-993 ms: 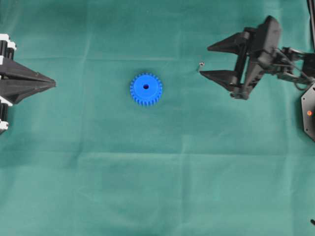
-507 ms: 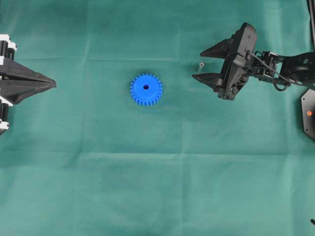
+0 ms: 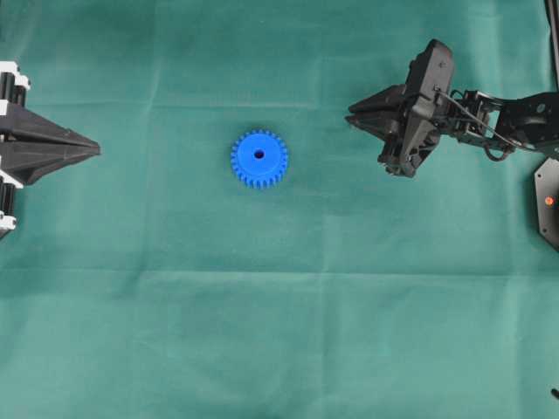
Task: Insert the shaft placed at a random location into the center hole of the medium gear at another random location.
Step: 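Lower the open right gripper over the shaft and close on it, then lift the shaft upright with the right gripper, then carry the shaft left over the blue gear's center hole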
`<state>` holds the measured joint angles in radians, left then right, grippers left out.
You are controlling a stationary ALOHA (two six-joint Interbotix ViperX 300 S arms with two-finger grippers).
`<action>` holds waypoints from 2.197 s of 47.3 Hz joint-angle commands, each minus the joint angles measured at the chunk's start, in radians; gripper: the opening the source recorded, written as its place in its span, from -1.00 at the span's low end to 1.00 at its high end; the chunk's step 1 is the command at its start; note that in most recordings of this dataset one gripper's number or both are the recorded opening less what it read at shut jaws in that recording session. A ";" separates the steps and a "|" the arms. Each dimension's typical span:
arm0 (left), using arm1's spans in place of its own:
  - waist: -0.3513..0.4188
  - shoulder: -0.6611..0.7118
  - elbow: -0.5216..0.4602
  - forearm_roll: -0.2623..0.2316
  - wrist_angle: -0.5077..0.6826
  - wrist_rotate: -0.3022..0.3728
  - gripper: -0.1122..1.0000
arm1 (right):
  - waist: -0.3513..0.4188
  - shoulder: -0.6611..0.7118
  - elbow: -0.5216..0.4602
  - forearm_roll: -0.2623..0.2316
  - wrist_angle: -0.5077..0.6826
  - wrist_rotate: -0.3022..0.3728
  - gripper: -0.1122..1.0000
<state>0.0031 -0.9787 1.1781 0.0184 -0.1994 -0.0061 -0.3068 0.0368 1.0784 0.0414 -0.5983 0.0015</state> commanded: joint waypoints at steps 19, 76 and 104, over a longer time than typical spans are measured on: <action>0.003 0.011 -0.021 0.003 0.005 -0.002 -0.80 | -0.003 -0.029 -0.020 0.002 -0.002 -0.028 -0.57; 0.003 0.011 -0.023 0.003 0.018 -0.006 -0.80 | 0.057 -0.230 -0.155 0.003 0.290 -0.012 -0.57; 0.003 0.011 -0.023 0.002 0.023 -0.005 -0.80 | 0.193 0.008 -0.428 0.003 0.291 -0.012 -0.57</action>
<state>0.0046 -0.9771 1.1796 0.0184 -0.1733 -0.0107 -0.1273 0.0430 0.6980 0.0430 -0.3022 -0.0077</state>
